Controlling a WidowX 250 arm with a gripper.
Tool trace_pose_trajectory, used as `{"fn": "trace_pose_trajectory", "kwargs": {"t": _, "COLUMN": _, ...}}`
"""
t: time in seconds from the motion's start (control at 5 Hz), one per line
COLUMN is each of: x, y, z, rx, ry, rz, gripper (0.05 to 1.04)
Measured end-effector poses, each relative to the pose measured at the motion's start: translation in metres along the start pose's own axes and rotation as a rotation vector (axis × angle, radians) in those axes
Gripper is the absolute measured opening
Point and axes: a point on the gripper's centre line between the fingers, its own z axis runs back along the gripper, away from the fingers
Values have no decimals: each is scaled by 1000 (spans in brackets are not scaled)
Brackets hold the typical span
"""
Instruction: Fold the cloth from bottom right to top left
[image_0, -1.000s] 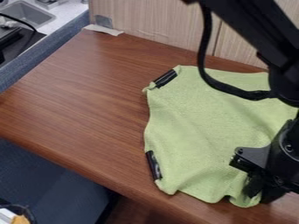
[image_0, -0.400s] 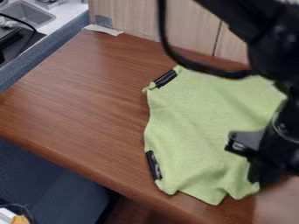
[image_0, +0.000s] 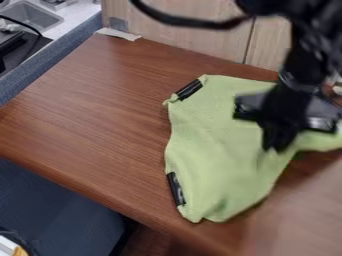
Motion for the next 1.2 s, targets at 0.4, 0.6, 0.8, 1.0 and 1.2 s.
{"fn": "trace_pose_trajectory", "kwargs": {"t": 0.4, "x": 52, "y": 58, "z": 6, "rx": 25, "ry": -28, "rz": 151, "gripper": 63}}
{"fn": "trace_pose_trajectory", "kwargs": {"t": 0.6, "x": 72, "y": 103, "z": -6, "rx": 60, "ry": -13, "rz": 254, "gripper": 63}}
{"fn": "trace_pose_trajectory", "kwargs": {"t": 0.8, "x": 86, "y": 141, "z": -25, "rx": 95, "ry": 19, "rz": 332, "gripper": 62}}
{"fn": "trace_pose_trajectory", "kwargs": {"t": 1.0, "x": 91, "y": 167, "z": -42, "rx": 116, "ry": 53, "rz": 381, "gripper": 62}}
{"fn": "trace_pose_trajectory", "kwargs": {"t": 1.2, "x": 89, "y": 186, "z": -63, "rx": 137, "ry": 98, "rz": 421, "gripper": 62}}
